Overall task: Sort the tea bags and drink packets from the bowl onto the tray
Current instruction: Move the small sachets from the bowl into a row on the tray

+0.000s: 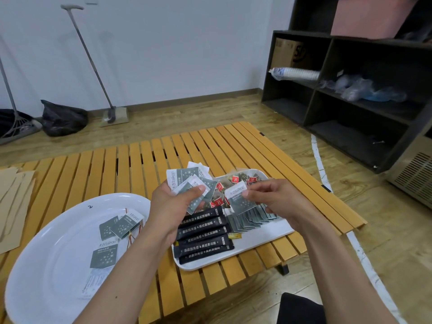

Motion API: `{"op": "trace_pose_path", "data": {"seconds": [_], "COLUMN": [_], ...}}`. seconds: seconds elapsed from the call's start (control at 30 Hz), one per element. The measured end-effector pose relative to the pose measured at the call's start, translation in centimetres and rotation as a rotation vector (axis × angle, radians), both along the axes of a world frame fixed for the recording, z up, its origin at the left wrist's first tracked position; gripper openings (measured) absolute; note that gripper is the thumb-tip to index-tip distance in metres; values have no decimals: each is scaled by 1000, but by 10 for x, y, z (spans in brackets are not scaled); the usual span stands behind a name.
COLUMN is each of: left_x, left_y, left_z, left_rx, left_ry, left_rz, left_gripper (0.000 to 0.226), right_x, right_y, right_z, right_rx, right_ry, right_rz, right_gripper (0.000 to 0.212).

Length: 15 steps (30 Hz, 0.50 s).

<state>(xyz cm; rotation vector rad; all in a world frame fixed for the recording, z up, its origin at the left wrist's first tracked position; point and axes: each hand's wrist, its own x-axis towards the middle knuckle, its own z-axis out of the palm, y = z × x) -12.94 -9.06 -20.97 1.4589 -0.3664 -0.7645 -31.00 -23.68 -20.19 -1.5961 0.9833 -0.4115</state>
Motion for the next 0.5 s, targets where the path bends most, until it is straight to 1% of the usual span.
{"op": "trace_pose_path", "data": {"seconds": [0.1,0.2,0.37,0.5], "left_x": [0,-1,-3,-4], "left_y": [0,0,-1,-2], "left_z": [0,-1,-2,-4], "left_rx": [-3,-3,3,-6], "left_ry": [4,3,14,45], "left_rz": [1,-7,-17,-24], "left_gripper": [44,43,42,37], "right_x": [5,12,22,28], "right_y": [1,1,5,8], "right_z": [-8,-18,-22,-24], "right_rx": [10,-36,-138,-206], "right_ry": [106,223,318,378], "right_rz": [-43,-90,-86,-76], "right_gripper": [12,21,22,22]}}
